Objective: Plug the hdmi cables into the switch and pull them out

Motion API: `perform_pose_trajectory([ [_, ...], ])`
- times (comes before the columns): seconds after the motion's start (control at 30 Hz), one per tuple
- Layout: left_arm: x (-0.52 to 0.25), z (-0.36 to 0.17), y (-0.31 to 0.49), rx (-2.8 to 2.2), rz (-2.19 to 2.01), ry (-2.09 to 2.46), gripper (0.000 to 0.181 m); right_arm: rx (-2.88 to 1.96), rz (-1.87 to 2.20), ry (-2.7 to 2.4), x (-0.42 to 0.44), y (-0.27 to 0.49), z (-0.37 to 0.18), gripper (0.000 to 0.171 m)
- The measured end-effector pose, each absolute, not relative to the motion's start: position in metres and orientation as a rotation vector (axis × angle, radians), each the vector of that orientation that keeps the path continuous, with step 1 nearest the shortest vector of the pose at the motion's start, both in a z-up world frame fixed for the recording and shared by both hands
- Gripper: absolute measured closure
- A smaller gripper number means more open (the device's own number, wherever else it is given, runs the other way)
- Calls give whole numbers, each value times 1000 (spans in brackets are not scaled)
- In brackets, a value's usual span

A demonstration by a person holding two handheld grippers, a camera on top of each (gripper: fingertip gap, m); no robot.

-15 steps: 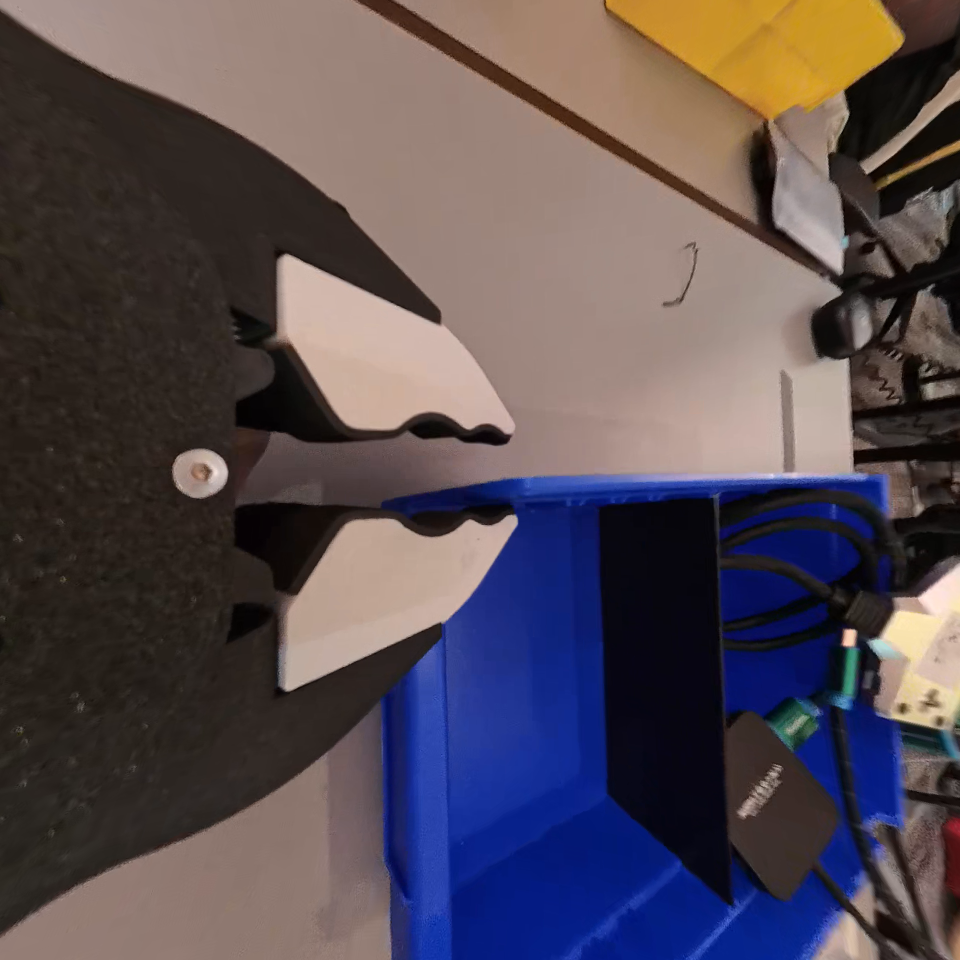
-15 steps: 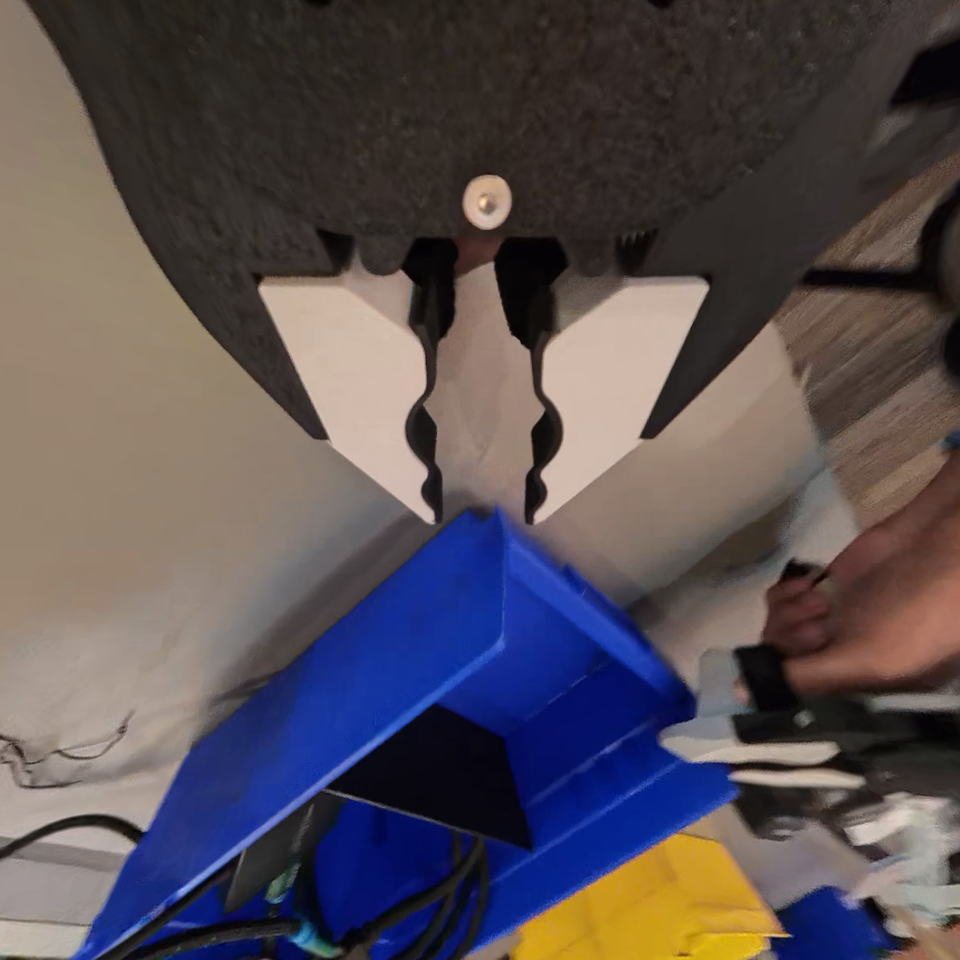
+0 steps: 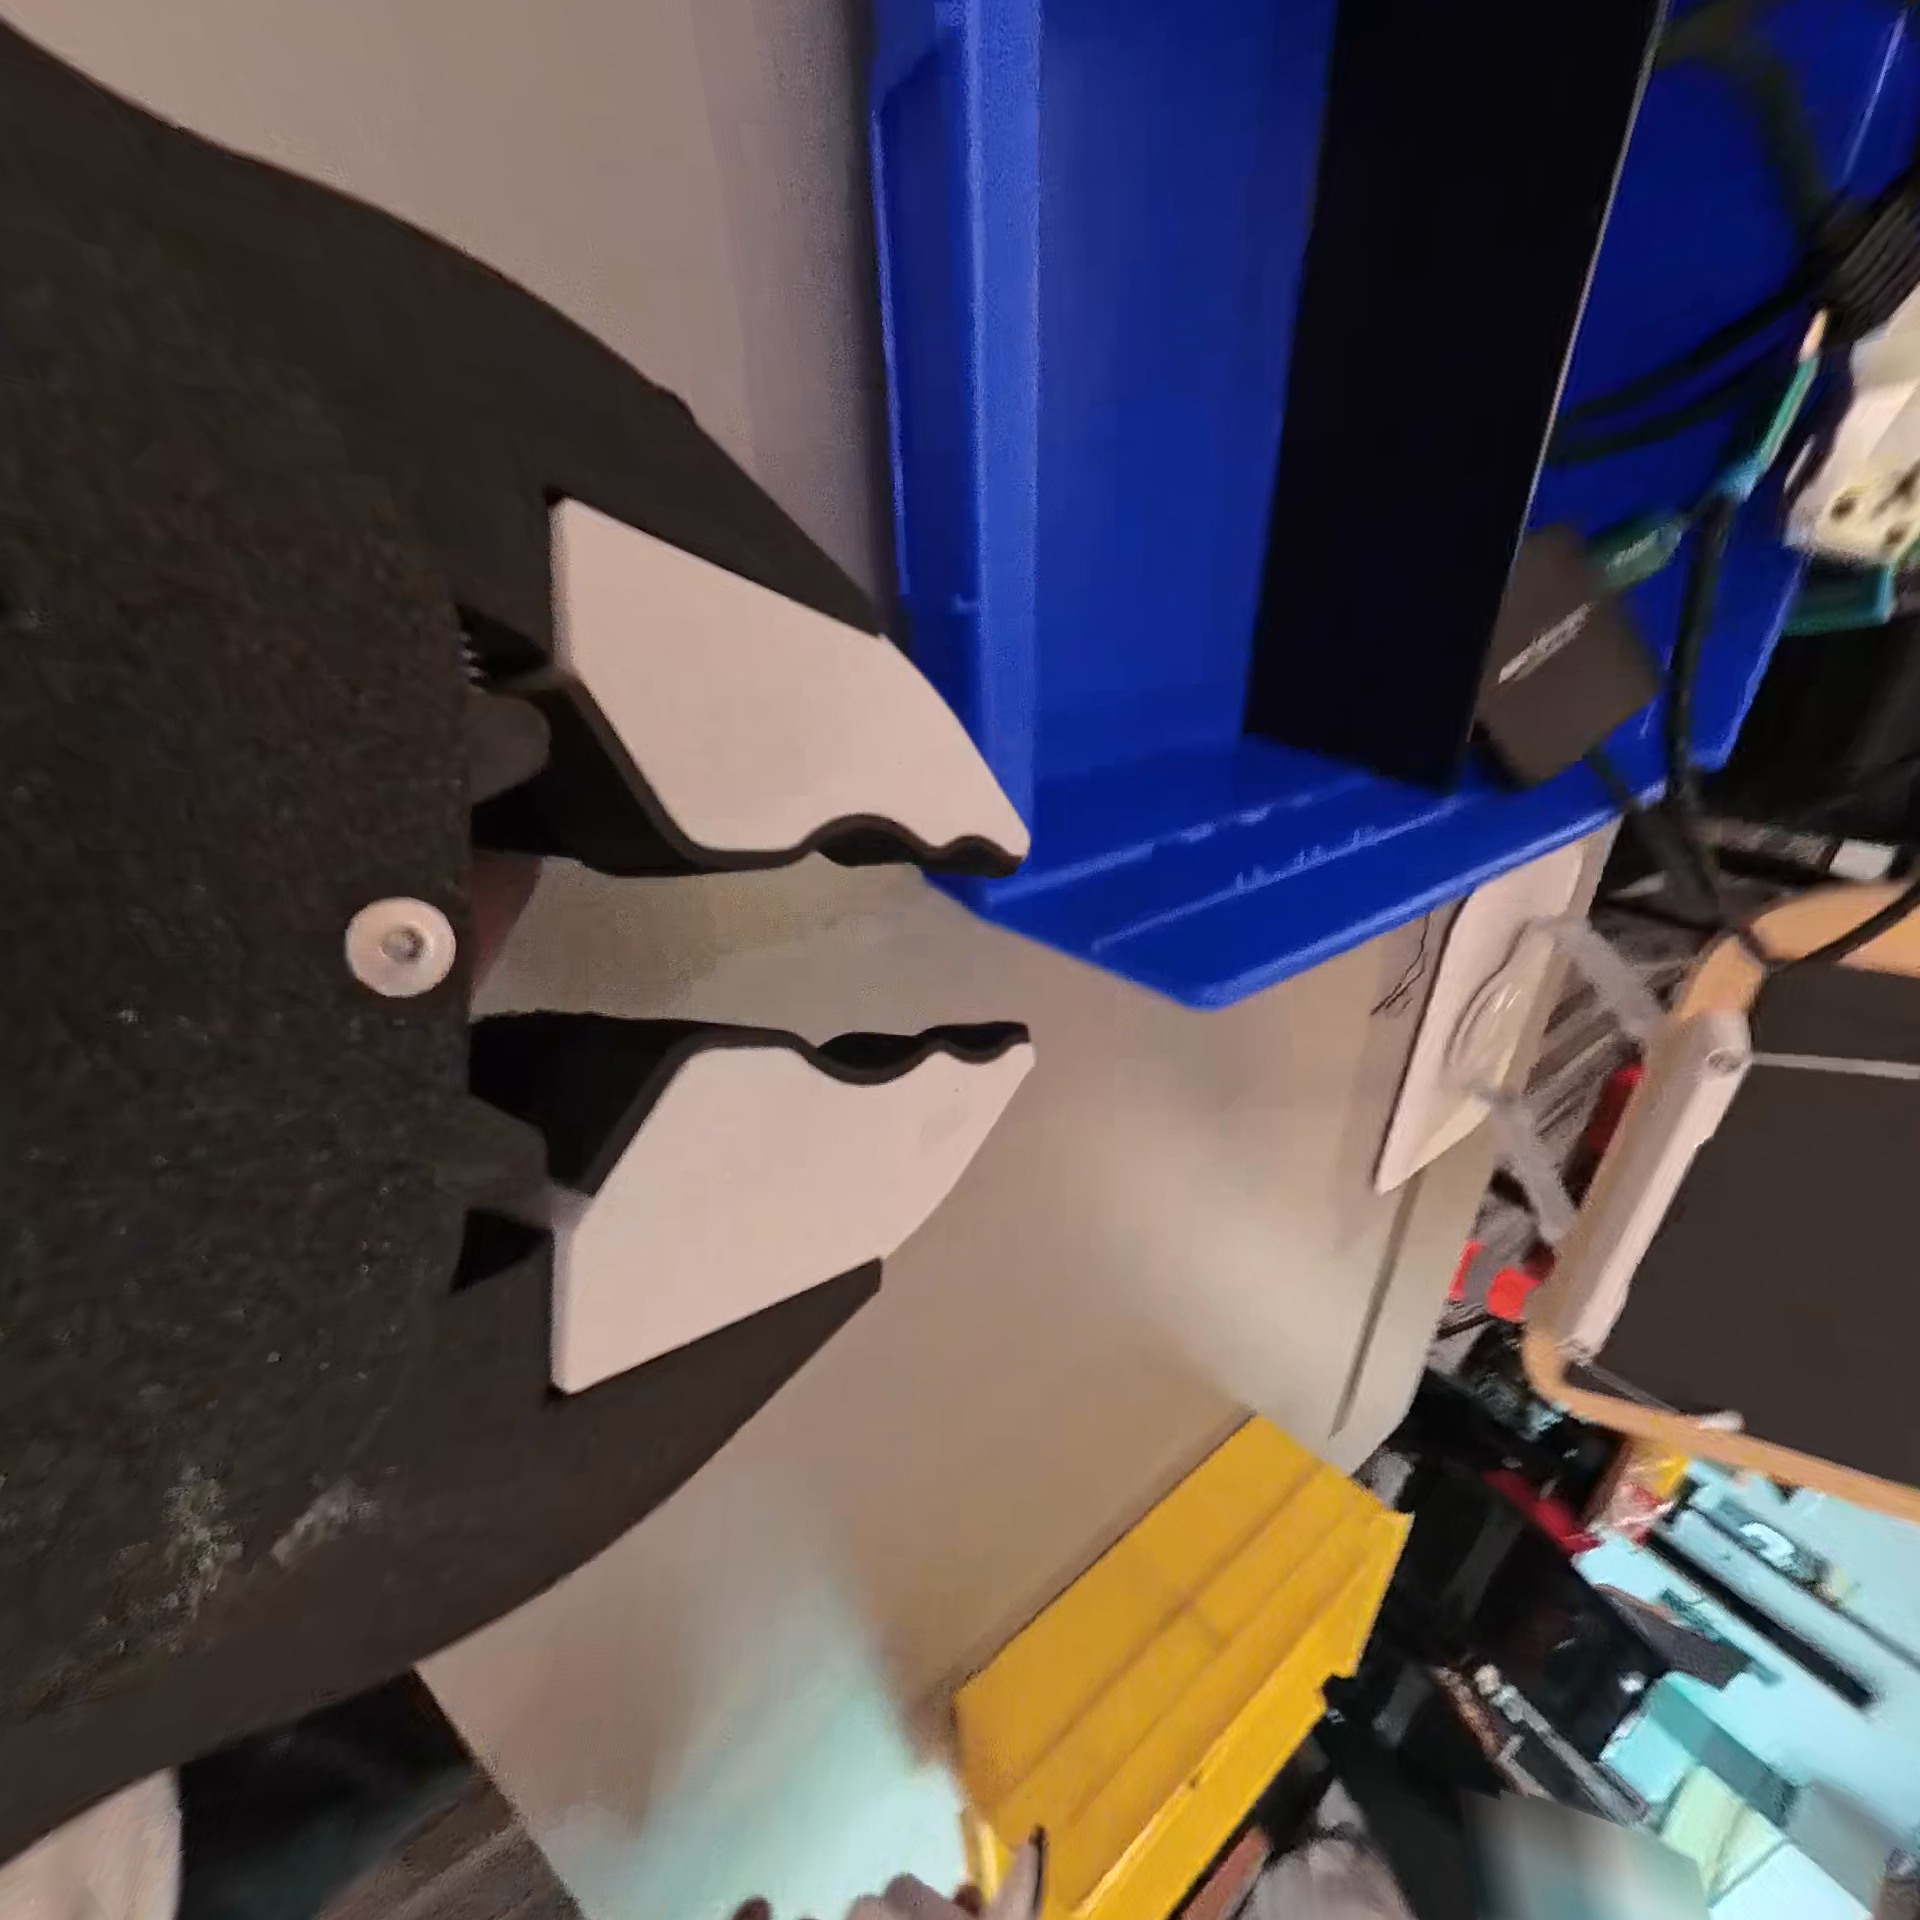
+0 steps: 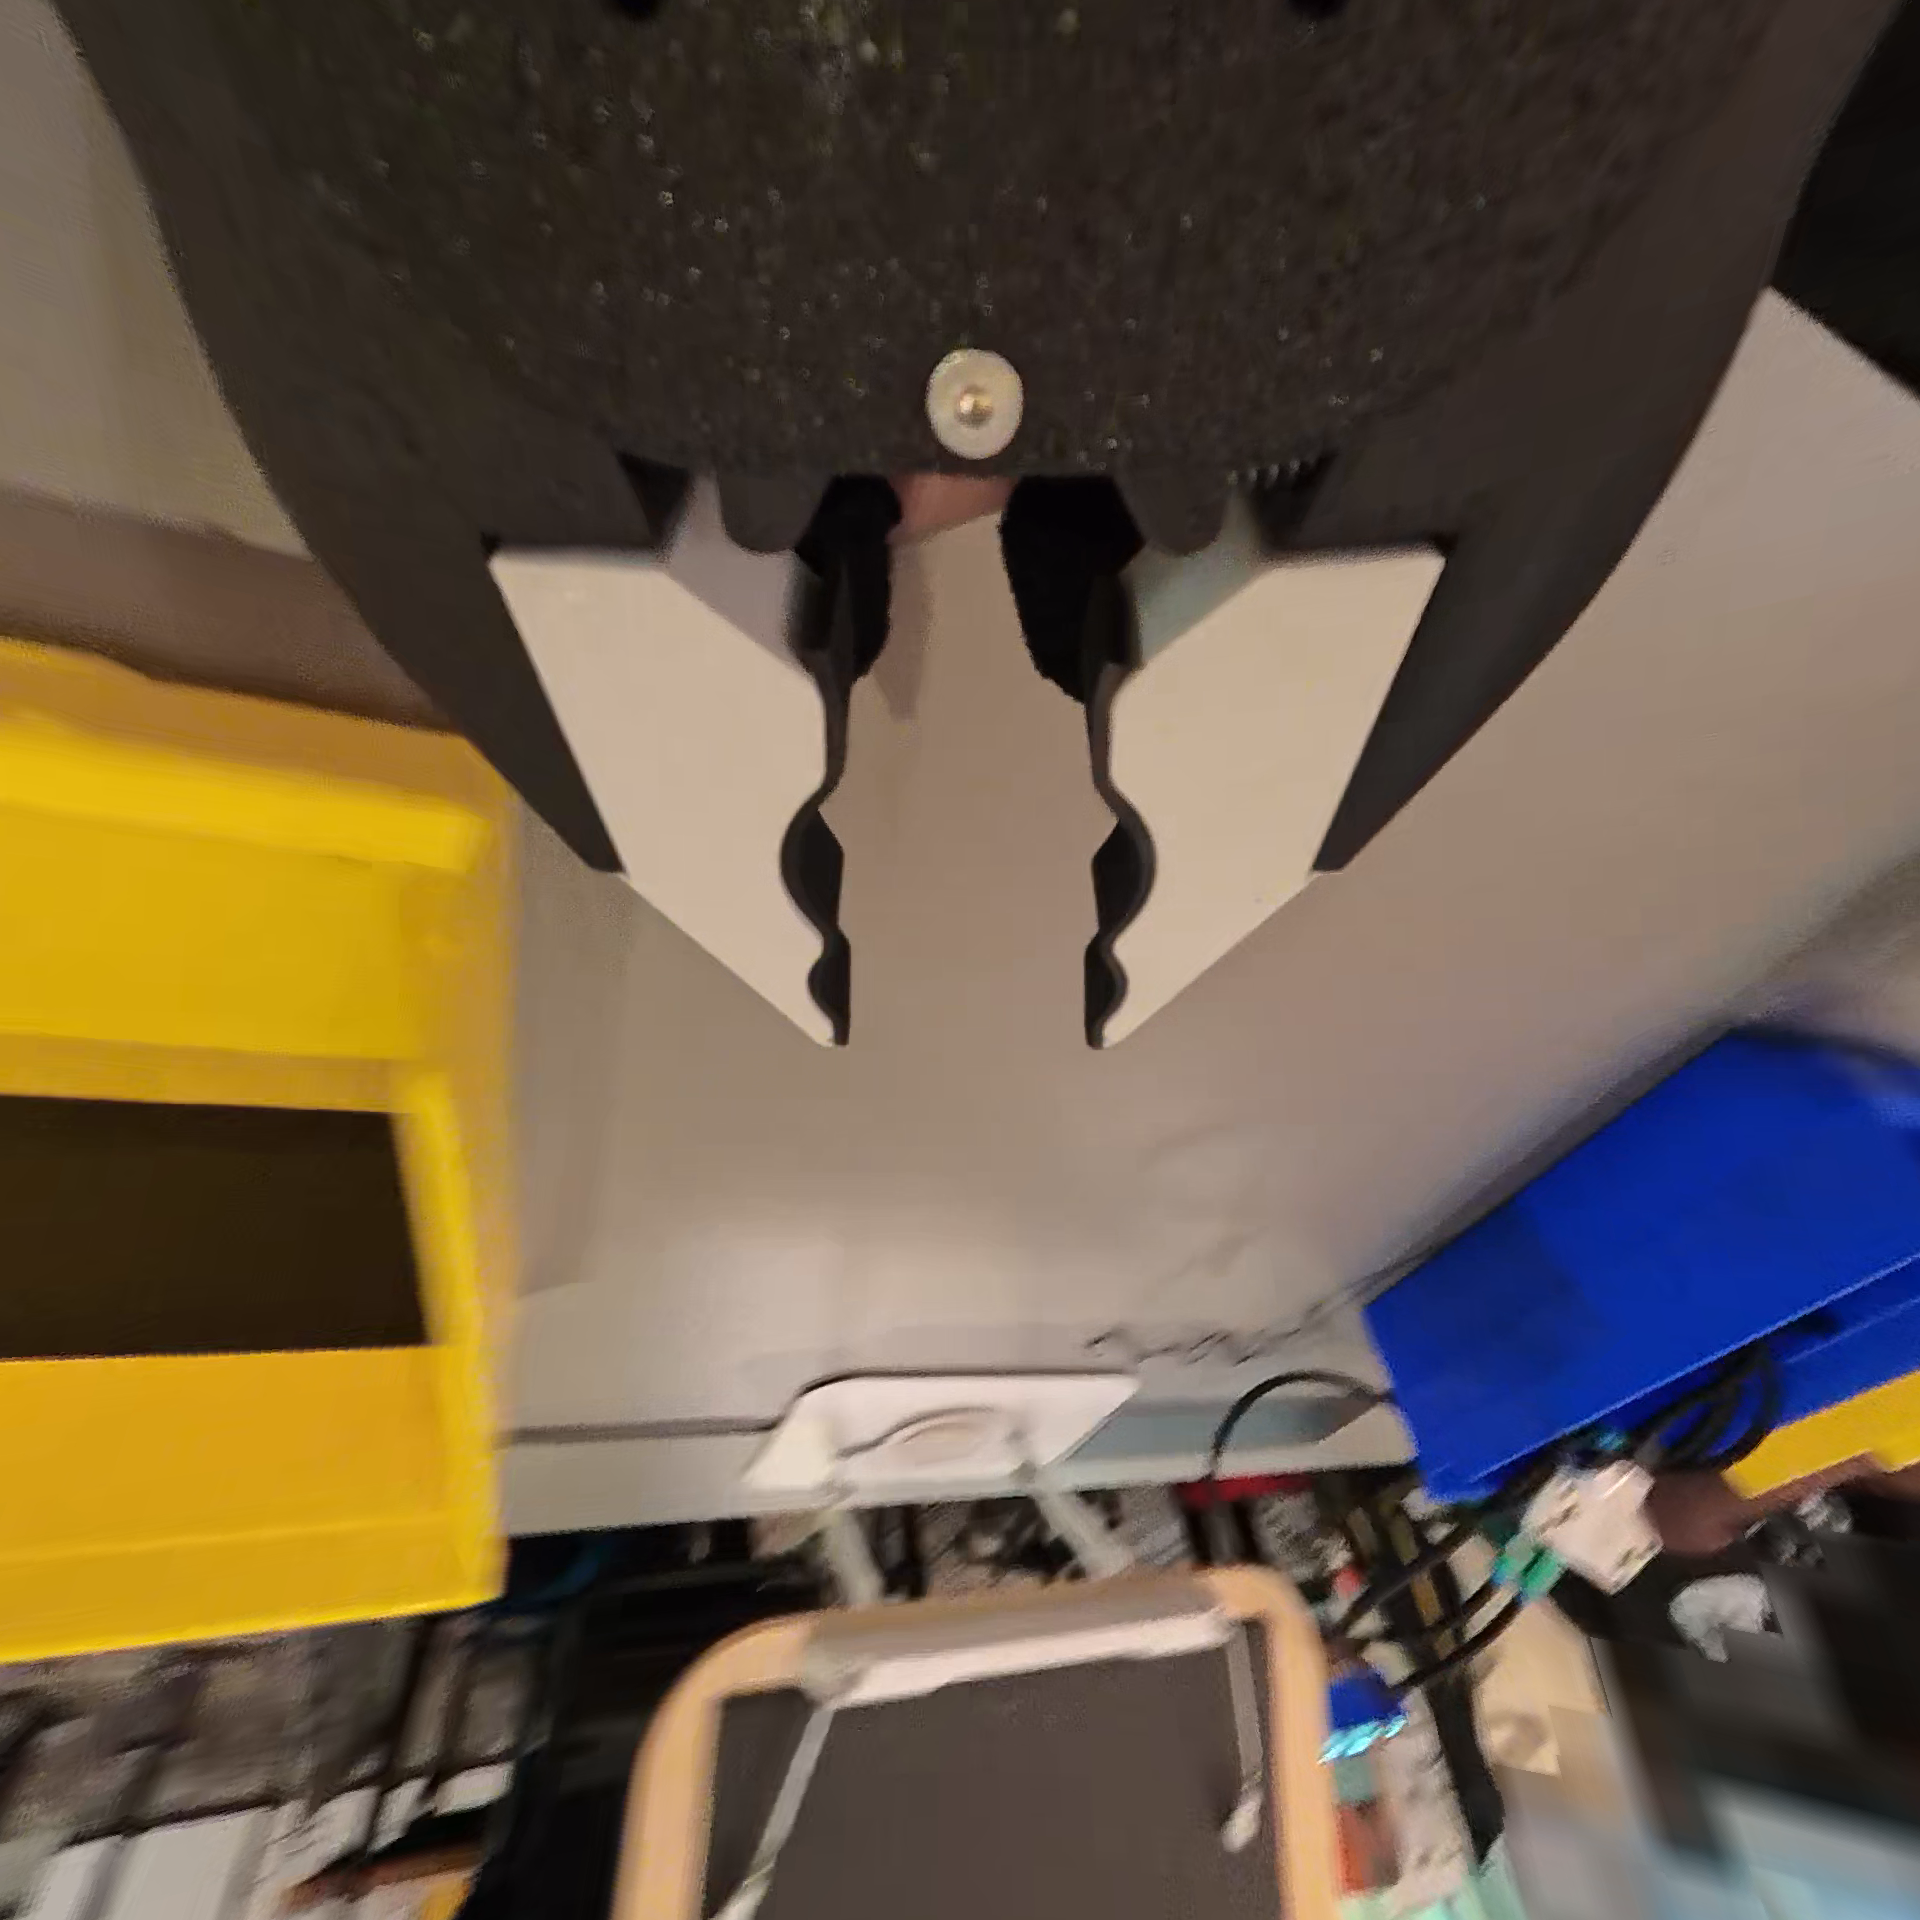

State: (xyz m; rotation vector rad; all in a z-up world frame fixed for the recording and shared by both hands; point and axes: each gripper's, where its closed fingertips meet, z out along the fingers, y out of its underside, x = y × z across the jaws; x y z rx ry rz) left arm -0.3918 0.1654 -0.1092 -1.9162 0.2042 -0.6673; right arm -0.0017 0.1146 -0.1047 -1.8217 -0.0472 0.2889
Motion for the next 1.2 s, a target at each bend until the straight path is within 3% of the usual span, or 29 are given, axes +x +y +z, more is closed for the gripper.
perform_pose_trajectory([
  [0.27, -405, -109, 180, -1872, -408, 424, 151, -1623, 245, 172, 74, 98, -73, 127],
  [0.67, -405, -119, 171, -1929, -499, 413, 150, -1686, 173, 52, 42, 113, -83, 128],
  [0.83, -397, -89, 171, -1919, -717, 548, 147, -1654, 195, 22, 33, 110, -76, 128],
  [0.97, -450, -58, 249, -2013, -314, 628, 150, -1667, 235, 8, 25, 110, -79, 128],
  [1.2, -494, -89, 406, -2286, 271, 871, 137, -1696, 281, -3, 19, 109, -85, 128],
])
